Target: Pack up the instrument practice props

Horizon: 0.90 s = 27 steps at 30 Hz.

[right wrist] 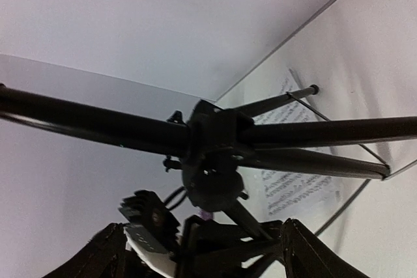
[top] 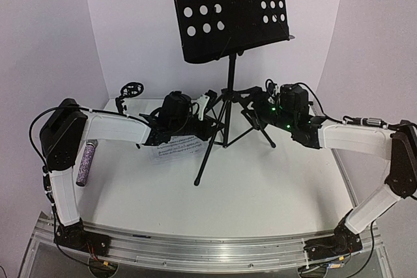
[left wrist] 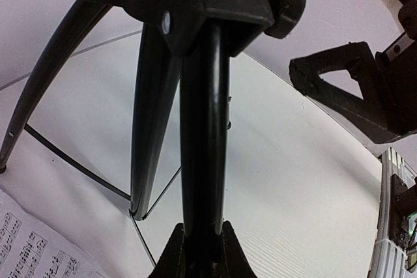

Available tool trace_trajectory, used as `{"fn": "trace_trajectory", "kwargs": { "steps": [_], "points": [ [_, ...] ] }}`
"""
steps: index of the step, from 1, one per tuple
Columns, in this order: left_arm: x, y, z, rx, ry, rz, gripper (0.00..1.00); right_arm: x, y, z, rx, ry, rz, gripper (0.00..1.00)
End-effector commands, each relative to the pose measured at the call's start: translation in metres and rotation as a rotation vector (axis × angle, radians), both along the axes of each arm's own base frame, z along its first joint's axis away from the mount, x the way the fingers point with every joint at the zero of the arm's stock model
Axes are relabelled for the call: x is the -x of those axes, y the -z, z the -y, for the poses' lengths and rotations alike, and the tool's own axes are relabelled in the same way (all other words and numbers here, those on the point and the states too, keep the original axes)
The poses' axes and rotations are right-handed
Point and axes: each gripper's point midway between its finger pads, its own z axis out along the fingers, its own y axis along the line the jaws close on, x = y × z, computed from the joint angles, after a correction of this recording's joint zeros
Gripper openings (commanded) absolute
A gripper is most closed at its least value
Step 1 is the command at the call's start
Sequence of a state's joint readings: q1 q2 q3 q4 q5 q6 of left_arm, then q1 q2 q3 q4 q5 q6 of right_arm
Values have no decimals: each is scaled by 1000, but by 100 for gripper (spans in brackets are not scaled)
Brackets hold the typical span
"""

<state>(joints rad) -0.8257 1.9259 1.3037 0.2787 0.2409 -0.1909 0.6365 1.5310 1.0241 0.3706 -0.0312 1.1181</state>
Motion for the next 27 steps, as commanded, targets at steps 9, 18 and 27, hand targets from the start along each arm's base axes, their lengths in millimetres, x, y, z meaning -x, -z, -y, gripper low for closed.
{"fn": "trace_trajectory", "kwargs": {
  "steps": [9, 18, 27],
  "points": [
    [4, -15, 15, 22, 67, 53, 0, -20, -9, -10, -320, 78, -124, 46],
    [5, -13, 14, 18, 71, 51, 0, -25, -5, -5, -305, 119, -110, 34],
    [4, -14, 13, 19, 69, 53, 0, -28, 0, -2, -243, 127, -68, 3]
  ]
}}
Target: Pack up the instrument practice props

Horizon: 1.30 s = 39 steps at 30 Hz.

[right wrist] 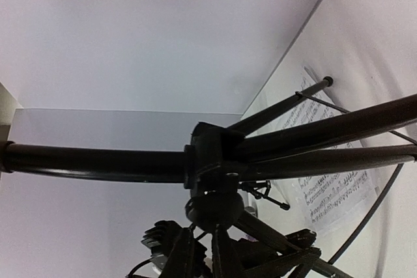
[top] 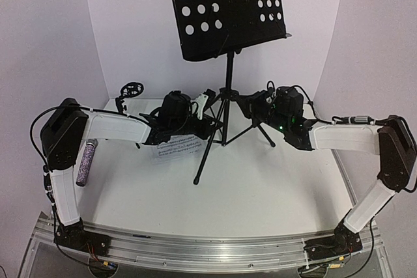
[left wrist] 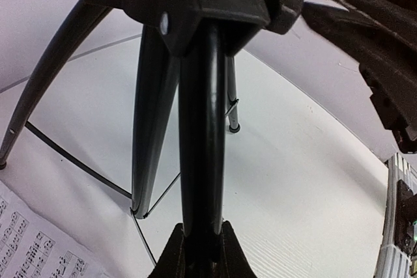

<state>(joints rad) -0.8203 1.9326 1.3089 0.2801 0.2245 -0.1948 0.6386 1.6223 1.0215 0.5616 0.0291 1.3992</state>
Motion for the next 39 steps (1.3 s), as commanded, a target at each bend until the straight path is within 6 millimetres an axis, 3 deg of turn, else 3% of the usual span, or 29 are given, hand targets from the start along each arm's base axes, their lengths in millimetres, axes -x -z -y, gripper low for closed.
{"fn": "trace_trajectory", "kwargs": {
  "steps": [1, 5, 10, 12, 16, 22, 26, 33, 39],
  "points": [
    [10, -16, 15, 21, 90, 54, 0, -6, 5, 4, 25, 26, 21, 2],
    [11, -17, 15, 23, 94, 55, 0, -6, 17, 1, 38, 4, 1, 4],
    [11, -17, 15, 23, 95, 54, 0, -4, 2, -1, 38, -13, 41, 33],
    [11, -17, 15, 24, 95, 54, 0, -3, -9, 0, 32, -10, 64, 40],
    [11, -17, 15, 26, 96, 55, 0, -4, -27, 0, 29, -8, 110, 44],
    [11, -18, 15, 26, 96, 56, 0, -12, -25, -6, 12, -7, 92, 48],
    [11, -19, 15, 27, 95, 59, 0, -16, -21, -8, 3, -4, 77, 41],
    [11, -20, 15, 28, 95, 62, 0, -18, -14, -11, -8, -9, 50, 36],
    [11, -19, 15, 27, 95, 63, 0, -18, -13, -12, 6, -15, 59, 10]
  ]
}}
